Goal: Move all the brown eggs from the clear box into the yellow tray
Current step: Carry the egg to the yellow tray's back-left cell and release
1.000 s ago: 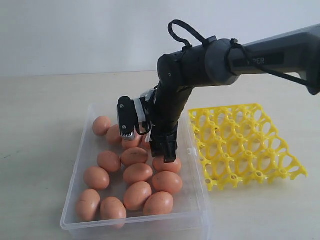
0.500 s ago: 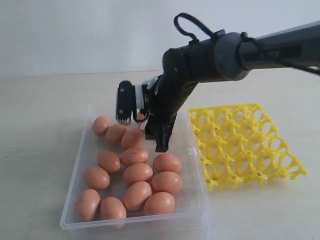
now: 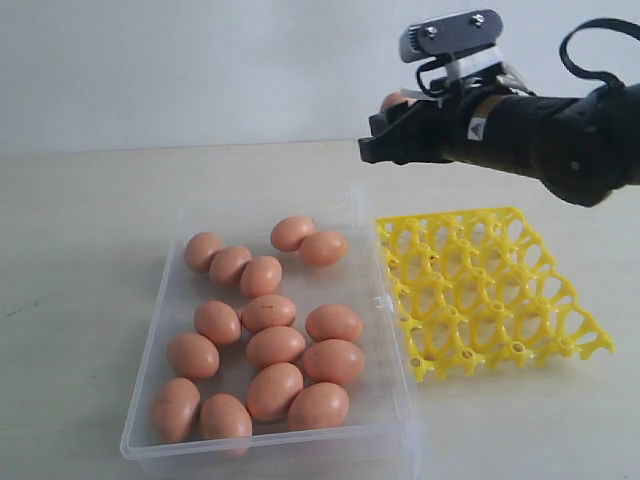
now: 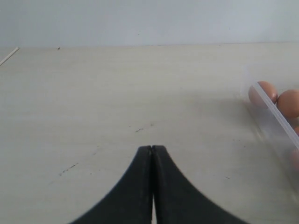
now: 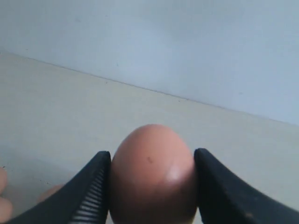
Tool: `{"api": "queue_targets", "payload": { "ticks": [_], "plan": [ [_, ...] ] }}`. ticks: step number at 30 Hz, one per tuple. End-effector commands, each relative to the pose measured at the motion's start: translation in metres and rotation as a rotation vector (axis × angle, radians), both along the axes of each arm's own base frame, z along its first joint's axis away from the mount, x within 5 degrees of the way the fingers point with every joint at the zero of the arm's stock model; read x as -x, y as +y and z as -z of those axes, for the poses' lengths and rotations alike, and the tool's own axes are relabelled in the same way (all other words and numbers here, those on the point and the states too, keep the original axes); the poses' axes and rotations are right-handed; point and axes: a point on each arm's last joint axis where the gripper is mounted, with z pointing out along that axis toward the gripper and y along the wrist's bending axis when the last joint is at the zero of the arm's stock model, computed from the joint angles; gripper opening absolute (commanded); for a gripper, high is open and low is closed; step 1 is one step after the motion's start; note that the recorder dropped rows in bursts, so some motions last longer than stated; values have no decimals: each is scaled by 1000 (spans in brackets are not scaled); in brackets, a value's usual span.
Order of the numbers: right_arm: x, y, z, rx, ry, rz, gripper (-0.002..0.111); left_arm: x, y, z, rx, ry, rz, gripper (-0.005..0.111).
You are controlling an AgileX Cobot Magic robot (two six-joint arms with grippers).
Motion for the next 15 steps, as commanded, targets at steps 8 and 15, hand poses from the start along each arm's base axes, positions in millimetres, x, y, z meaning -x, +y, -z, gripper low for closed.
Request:
{"api": "queue_targets", "payload": {
  "ticks": [8,15],
  "plan": [
    [-13,-30,49,-162,87,31,0,0,0,-3,10,-24,3,0],
    [-15,-28,83,-177,182,30,0,0,0,-3,10,-24,3,0]
  ]
}}
